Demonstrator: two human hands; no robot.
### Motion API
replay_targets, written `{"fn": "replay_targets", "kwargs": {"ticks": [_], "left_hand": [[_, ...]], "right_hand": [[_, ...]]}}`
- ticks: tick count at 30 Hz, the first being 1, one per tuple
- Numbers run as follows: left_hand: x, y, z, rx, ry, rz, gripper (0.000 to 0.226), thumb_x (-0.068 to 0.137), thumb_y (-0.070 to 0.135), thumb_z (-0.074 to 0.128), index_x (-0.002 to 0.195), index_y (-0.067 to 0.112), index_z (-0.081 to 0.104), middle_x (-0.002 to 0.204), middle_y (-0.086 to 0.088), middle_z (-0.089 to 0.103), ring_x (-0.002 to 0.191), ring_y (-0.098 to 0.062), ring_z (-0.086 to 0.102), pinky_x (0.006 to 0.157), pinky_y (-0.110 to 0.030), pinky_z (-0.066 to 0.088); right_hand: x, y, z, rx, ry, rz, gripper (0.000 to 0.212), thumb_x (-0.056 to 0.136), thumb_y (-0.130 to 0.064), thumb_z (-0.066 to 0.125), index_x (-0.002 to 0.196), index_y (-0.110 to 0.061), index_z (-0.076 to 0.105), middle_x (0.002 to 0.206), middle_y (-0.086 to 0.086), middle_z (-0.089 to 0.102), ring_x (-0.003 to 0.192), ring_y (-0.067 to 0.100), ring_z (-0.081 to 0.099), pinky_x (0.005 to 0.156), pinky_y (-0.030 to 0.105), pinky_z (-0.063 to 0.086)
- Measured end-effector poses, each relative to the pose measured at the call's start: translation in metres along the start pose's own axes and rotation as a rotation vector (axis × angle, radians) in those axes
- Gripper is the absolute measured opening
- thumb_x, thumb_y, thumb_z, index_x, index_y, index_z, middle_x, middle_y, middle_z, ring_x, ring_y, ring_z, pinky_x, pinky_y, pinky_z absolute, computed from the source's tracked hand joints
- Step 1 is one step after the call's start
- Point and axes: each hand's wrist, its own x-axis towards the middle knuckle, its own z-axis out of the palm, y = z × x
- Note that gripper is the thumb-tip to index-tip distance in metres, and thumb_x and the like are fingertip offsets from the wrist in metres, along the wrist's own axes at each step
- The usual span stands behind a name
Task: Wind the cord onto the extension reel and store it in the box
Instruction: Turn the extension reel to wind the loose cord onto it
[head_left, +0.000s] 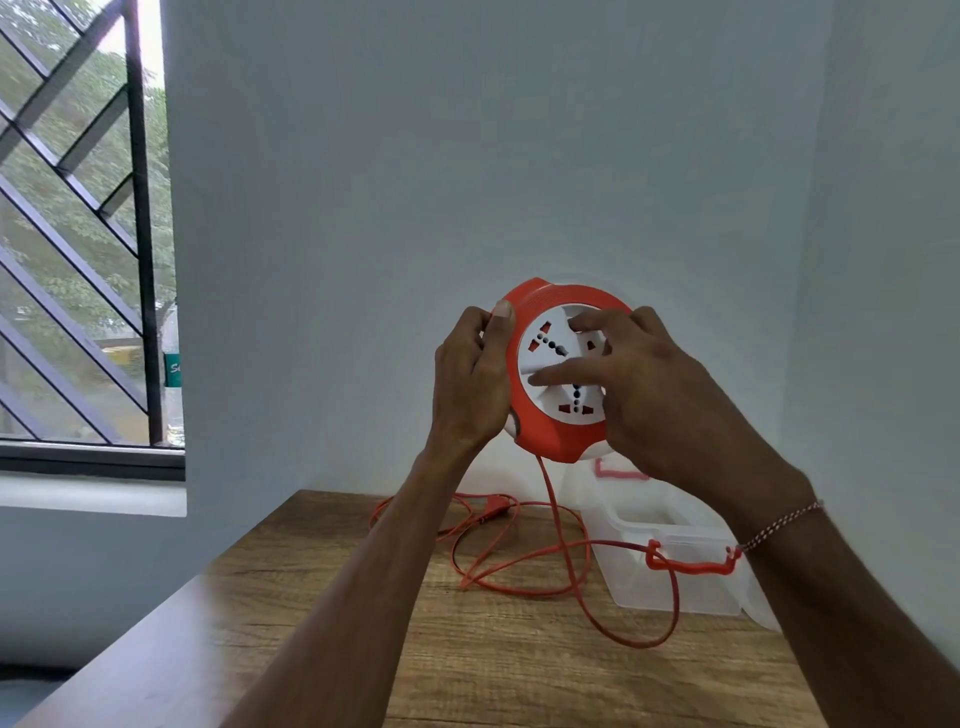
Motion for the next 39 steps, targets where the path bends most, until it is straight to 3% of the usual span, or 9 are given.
{"fn": "replay_targets", "kwargs": {"ticks": [4,11,17,21,25,31,34,37,39], "left_hand": [[0.001,-0.001,-0.001,0.000,-0.001,0.005,0.033,0.101,0.038,0.041,0.098,0.011,0.059,0.085,0.001,0.069,0.072,-0.017,0.069,0.063,-0.025,0.059],[0.000,0.001,-0.002,-0.013,-0.021,0.014,0.034,0.101,0.037,0.042,0.099,0.008,0.059,0.081,0.002,0.069,0.067,-0.013,0.070,0.058,-0.022,0.058],[-0.002,0.002,0.001,-0.001,-0.020,0.019,0.032,0.101,0.038,0.041,0.096,0.011,0.058,0.080,0.004,0.067,0.068,-0.014,0.069,0.061,-0.023,0.058],[-0.003,0.003,0.001,0.001,-0.020,0.018,0.030,0.101,0.038,0.041,0.097,0.014,0.058,0.083,0.003,0.068,0.074,-0.019,0.069,0.065,-0.027,0.060],[-0.003,0.003,0.001,-0.001,-0.020,0.014,0.029,0.101,0.038,0.040,0.099,0.014,0.058,0.082,0.007,0.067,0.074,-0.013,0.068,0.061,-0.019,0.057],[-0.001,0.001,-0.001,-0.007,-0.009,0.003,0.031,0.100,0.040,0.040,0.100,0.016,0.058,0.085,0.005,0.068,0.073,-0.014,0.069,0.062,-0.023,0.059],[0.001,0.002,-0.001,-0.015,0.000,0.009,0.029,0.100,0.040,0.040,0.099,0.017,0.058,0.085,0.007,0.068,0.075,-0.012,0.069,0.062,-0.021,0.058],[0.001,0.002,-0.001,-0.021,0.001,0.017,0.030,0.100,0.039,0.040,0.100,0.016,0.059,0.086,0.006,0.068,0.075,-0.014,0.069,0.062,-0.021,0.058],[0.000,0.002,-0.001,-0.021,-0.001,0.016,0.030,0.100,0.039,0.040,0.099,0.016,0.059,0.087,0.006,0.068,0.075,-0.015,0.069,0.063,-0.021,0.058]], "right_hand": [[-0.001,-0.006,0.001,-0.110,-0.024,0.015,0.063,0.078,-0.033,0.072,0.133,-0.046,0.046,0.151,0.001,0.032,0.132,0.027,0.029,0.102,0.043,0.039],[-0.004,-0.002,0.012,-0.058,0.154,0.134,0.060,0.078,-0.051,0.064,0.134,-0.048,0.042,0.131,0.005,0.054,0.113,0.024,0.052,0.083,0.038,0.051],[0.000,0.001,0.017,0.070,0.285,0.271,0.074,0.073,-0.080,0.041,0.130,-0.034,0.054,0.113,0.000,0.070,0.090,0.024,0.068,0.076,0.040,0.058],[0.001,-0.001,0.016,0.118,0.327,0.285,0.073,0.075,-0.077,0.042,0.125,-0.027,0.061,0.111,0.003,0.071,0.087,0.026,0.069,0.076,0.040,0.057],[0.002,0.003,0.015,0.115,0.317,0.222,0.068,0.077,-0.071,0.050,0.121,-0.022,0.065,0.102,0.005,0.073,0.082,0.025,0.069,0.077,0.036,0.055],[0.003,0.012,0.005,0.153,0.265,0.080,0.026,0.081,-0.025,0.070,0.106,-0.022,0.071,0.116,0.008,0.066,0.102,0.026,0.056,0.082,0.035,0.049],[0.001,0.011,0.000,0.135,0.123,0.006,0.040,0.078,-0.007,0.071,0.110,-0.031,0.069,0.135,0.003,0.053,0.121,0.025,0.044,0.091,0.039,0.047],[0.001,0.004,-0.002,0.000,-0.019,-0.003,0.060,0.077,-0.017,0.075,0.126,-0.044,0.054,0.150,-0.001,0.033,0.133,0.025,0.028,0.101,0.043,0.042],[0.000,0.000,-0.002,-0.075,-0.011,-0.005,0.062,0.077,-0.026,0.075,0.130,-0.046,0.050,0.150,0.000,0.033,0.132,0.026,0.030,0.099,0.043,0.043]]}}
